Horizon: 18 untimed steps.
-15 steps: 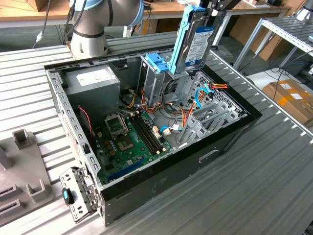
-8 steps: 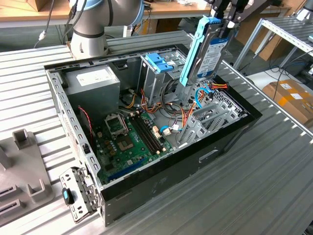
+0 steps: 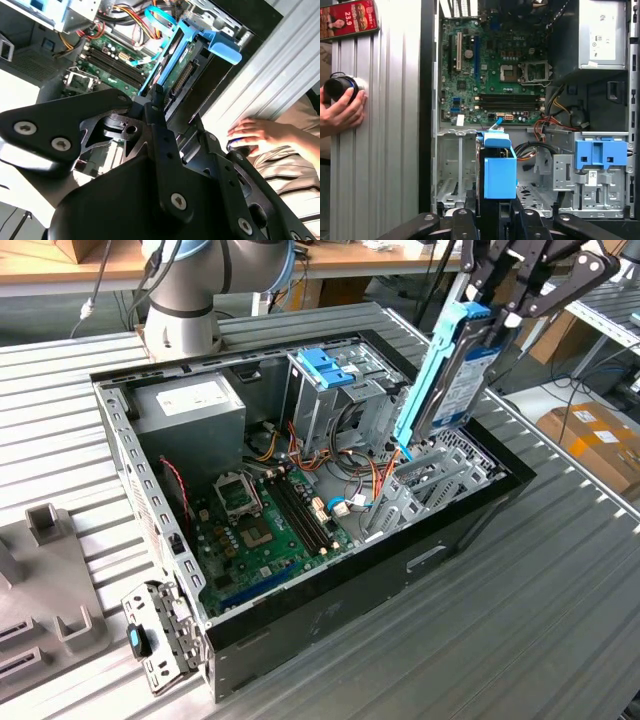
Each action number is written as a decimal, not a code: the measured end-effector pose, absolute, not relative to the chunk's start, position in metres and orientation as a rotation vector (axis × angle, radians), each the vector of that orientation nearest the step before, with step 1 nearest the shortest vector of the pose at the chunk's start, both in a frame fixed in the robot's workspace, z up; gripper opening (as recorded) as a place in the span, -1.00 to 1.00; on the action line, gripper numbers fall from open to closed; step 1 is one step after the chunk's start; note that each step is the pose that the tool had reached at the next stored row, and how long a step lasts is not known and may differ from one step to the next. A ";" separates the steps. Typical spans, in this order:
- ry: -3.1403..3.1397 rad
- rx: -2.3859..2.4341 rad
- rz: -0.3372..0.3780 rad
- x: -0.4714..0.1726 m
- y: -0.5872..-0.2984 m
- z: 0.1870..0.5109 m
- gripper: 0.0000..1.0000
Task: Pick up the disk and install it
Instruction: 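Pick up the disk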
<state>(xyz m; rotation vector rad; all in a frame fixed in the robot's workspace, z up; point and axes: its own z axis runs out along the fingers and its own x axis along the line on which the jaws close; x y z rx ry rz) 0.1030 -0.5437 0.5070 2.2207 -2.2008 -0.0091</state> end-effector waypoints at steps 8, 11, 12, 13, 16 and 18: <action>-2.201 2.221 -0.009 0.103 -0.555 0.507 -0.30; -2.201 2.221 -0.009 0.103 -0.555 0.506 -0.30; -2.201 2.221 -0.009 0.104 -0.555 0.504 -0.30; -2.201 2.221 -0.009 0.104 -0.555 0.500 -0.30; -2.201 2.221 -0.009 0.104 -0.555 0.495 -0.30; -2.201 2.221 -0.009 0.104 -0.555 0.495 -0.30</action>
